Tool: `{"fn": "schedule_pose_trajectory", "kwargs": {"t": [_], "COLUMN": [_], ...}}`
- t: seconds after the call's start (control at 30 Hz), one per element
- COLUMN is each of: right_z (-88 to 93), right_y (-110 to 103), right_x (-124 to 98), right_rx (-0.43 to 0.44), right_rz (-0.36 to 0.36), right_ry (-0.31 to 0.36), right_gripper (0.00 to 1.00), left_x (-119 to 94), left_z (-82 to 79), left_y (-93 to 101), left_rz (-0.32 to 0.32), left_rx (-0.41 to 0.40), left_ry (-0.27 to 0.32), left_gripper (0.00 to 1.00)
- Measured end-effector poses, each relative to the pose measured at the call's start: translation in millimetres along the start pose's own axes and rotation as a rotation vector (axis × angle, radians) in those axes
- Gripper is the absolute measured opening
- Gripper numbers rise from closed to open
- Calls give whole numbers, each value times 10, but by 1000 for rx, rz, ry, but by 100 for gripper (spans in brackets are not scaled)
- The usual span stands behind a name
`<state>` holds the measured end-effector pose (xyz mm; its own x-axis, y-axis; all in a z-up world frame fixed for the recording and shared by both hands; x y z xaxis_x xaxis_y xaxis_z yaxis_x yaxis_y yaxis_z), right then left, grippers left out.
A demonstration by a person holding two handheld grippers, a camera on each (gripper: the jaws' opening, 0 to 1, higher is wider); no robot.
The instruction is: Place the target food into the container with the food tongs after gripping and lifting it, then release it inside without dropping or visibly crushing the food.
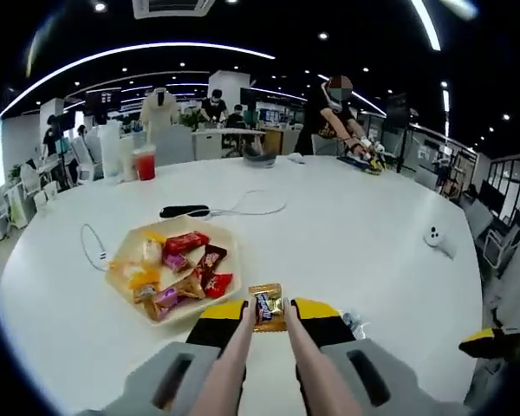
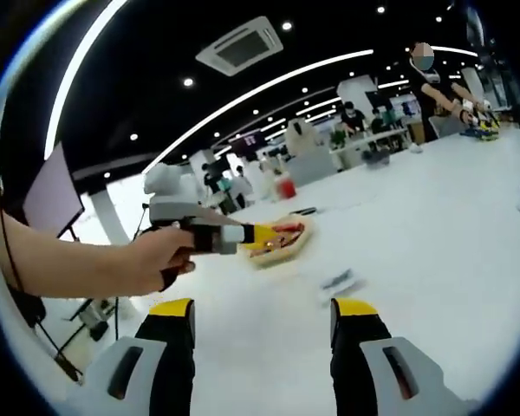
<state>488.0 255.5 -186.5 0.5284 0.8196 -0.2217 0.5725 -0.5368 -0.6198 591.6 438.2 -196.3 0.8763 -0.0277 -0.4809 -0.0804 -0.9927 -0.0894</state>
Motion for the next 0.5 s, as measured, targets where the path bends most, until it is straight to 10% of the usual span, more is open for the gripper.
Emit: {"fn": "schedule_pose_trajectory", "kwargs": {"t": [0.5], "right_z": [-7], "right_y": [-59], "right_x": [77], "right_rx": [-5], "right_rz": [-22], "right_ry": [-11], "right_gripper": [64], "left_x": [-320], "left_z": [50], "left_y": [-493], "left_rz": [-97], "left_rx": [-117], "left_ry": [50], "left_gripper": [17]}}
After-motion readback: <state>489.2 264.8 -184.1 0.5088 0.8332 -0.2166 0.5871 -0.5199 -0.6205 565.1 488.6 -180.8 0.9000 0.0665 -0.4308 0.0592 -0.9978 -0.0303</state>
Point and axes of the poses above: the point that each gripper's makers call its tool centre point, and the gripper's own axes: x roughly forward along the fingers, y roughly to its right, z roughly out of its underside, the point moved 2 cm from there along -x, roughly backward along the fingers, and after that the axes turned 15 degrees about x, right-handed, at the moved point
